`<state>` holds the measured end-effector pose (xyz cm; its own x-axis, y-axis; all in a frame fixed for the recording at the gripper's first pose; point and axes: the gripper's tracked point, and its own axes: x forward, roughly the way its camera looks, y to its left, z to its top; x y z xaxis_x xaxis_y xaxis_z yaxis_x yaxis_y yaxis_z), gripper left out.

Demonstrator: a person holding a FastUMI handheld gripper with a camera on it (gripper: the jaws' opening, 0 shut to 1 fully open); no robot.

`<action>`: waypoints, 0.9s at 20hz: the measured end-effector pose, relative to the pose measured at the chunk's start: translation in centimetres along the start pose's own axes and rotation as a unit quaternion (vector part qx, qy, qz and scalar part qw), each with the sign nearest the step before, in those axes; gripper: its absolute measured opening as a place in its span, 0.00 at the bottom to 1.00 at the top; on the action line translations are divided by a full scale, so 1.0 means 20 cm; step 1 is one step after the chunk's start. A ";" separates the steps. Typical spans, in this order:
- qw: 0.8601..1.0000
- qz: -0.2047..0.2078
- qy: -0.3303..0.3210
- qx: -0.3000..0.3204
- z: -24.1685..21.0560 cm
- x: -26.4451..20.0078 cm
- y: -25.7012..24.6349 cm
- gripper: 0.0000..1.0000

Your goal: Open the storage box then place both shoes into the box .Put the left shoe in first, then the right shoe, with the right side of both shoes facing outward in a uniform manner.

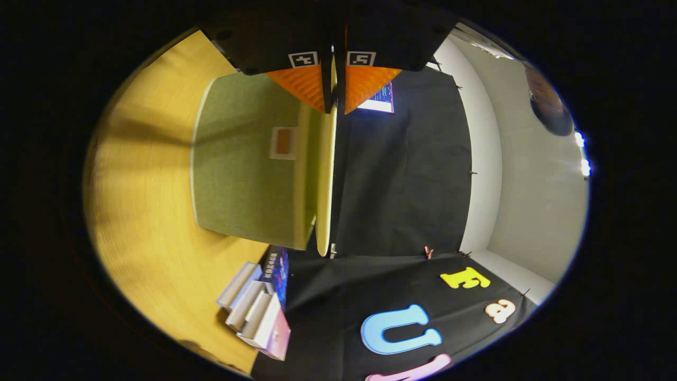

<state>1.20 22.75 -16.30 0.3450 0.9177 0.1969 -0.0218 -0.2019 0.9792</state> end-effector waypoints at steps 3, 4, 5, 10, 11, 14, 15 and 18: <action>0.999 -0.006 -0.003 -0.037 0.01 0.06 0.18 0.05; 0.999 -0.006 -0.001 -0.046 0.00 0.10 0.24 0.05; 0.999 -0.005 -0.001 -0.055 -0.01 0.15 0.30 0.05; 0.997 0.009 -0.005 -0.083 -0.06 0.41 0.52 0.06; 0.996 0.011 -0.005 -0.087 -0.06 0.47 0.55 0.06; 0.996 0.017 -0.002 -0.090 -0.09 0.63 0.61 0.07; 0.996 0.021 -0.003 -0.086 -0.09 0.68 0.63 0.06; 0.997 0.026 -0.004 -0.072 -0.10 0.81 0.63 0.07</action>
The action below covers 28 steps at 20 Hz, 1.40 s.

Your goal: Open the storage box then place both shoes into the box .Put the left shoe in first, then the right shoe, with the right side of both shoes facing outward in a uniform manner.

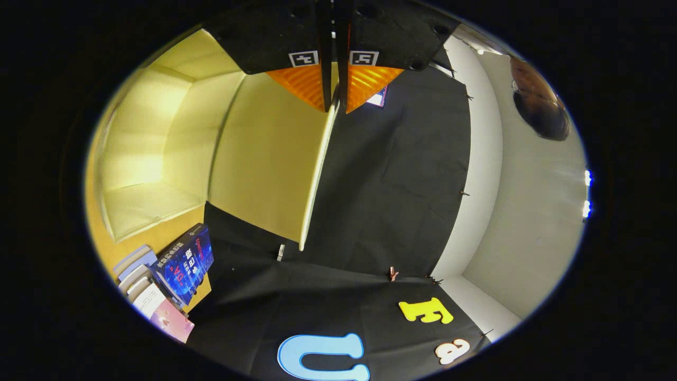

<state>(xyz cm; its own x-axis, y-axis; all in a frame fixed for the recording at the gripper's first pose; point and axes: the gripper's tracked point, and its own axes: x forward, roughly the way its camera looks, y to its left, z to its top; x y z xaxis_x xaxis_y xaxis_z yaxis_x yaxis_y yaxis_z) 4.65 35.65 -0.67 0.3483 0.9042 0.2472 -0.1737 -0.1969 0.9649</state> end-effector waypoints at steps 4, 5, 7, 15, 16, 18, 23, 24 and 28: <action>0.999 0.002 -0.024 0.034 0.03 0.14 -0.04 0.07; 0.999 0.004 -0.032 0.044 0.05 0.16 -0.04 0.07; 0.997 0.005 -0.047 0.060 0.07 0.22 -0.07 0.07; 0.996 -0.023 -0.065 0.049 0.06 0.39 -0.19 0.16; 0.996 -0.027 -0.071 0.047 0.07 0.39 -0.20 0.27; 0.995 -0.035 -0.081 0.042 0.09 0.37 -0.21 0.38; 0.990 -0.115 -0.074 -0.023 0.10 0.24 -0.31 0.86; 0.987 -0.136 -0.072 -0.041 0.10 0.20 -0.33 0.91; 0.968 -0.208 -0.067 -0.122 0.11 -0.03 -0.37 0.91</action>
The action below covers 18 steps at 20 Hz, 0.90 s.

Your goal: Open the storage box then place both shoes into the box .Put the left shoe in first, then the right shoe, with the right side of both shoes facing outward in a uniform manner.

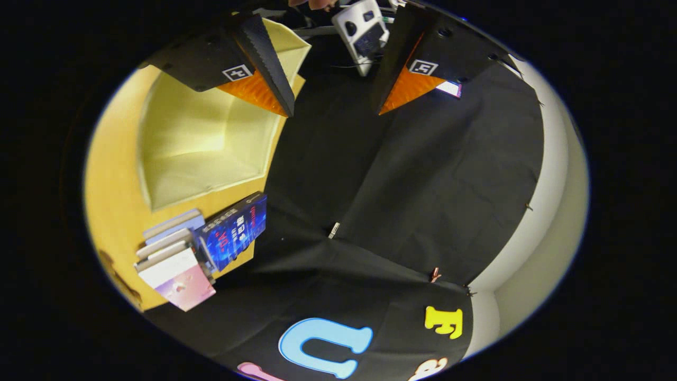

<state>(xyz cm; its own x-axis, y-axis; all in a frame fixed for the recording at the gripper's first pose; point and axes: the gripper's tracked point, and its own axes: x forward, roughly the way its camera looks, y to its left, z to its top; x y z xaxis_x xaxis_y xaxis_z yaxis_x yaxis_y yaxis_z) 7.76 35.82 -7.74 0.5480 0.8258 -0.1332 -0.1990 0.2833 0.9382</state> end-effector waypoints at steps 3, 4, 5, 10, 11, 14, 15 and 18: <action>0.997 -0.061 0.001 -0.056 0.03 -0.20 -0.15 0.95; 0.994 -0.086 0.002 -0.073 0.04 -0.28 -0.21 0.96; 0.991 -0.107 0.005 -0.083 0.04 -0.35 -0.27 0.96; 0.968 -0.222 0.021 -0.117 0.03 -0.71 -0.57 0.96; 0.961 -0.243 0.030 -0.126 0.02 -0.77 -0.62 0.96; 0.938 -0.305 0.061 -0.156 -0.04 -0.98 -0.81 0.96; 0.931 -0.321 0.067 -0.163 -0.05 -1.03 -0.85 0.97; 0.906 -0.375 0.094 -0.172 -0.11 -1.13 -1.06 0.97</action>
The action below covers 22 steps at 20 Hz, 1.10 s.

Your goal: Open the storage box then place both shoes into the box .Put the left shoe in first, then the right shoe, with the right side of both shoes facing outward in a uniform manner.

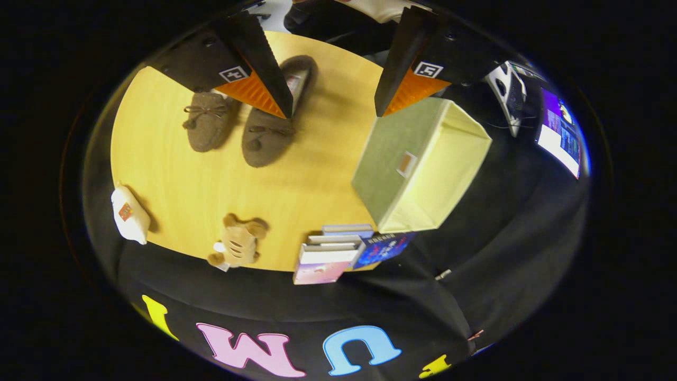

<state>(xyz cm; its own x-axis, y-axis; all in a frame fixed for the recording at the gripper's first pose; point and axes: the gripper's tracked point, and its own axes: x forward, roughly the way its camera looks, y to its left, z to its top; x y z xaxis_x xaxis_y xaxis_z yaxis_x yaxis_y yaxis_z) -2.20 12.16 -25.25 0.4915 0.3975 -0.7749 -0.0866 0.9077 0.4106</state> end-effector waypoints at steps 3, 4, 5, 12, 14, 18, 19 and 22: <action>0.998 -0.050 0.024 0.016 -0.12 0.10 -0.20 0.97; 0.997 -0.058 0.033 0.025 -0.15 0.13 -0.23 0.96; 0.997 -0.062 0.043 0.030 -0.18 0.18 -0.26 0.96; 0.990 -0.124 0.049 0.035 -0.24 0.42 -0.46 0.74; 0.987 -0.149 0.038 0.044 -0.24 0.46 -0.52 0.64; 0.980 -0.169 0.027 0.102 -0.24 0.47 -0.60 0.09; 0.981 -0.159 0.028 0.111 -0.24 0.47 -0.59 0.06; 0.984 -0.136 0.020 0.118 -0.18 0.41 -0.53 0.05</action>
<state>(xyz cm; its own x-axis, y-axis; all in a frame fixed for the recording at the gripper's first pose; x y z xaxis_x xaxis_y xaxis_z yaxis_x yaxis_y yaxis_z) -0.40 6.30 -37.60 0.4344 0.1537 -0.8875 0.2486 0.9266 0.2822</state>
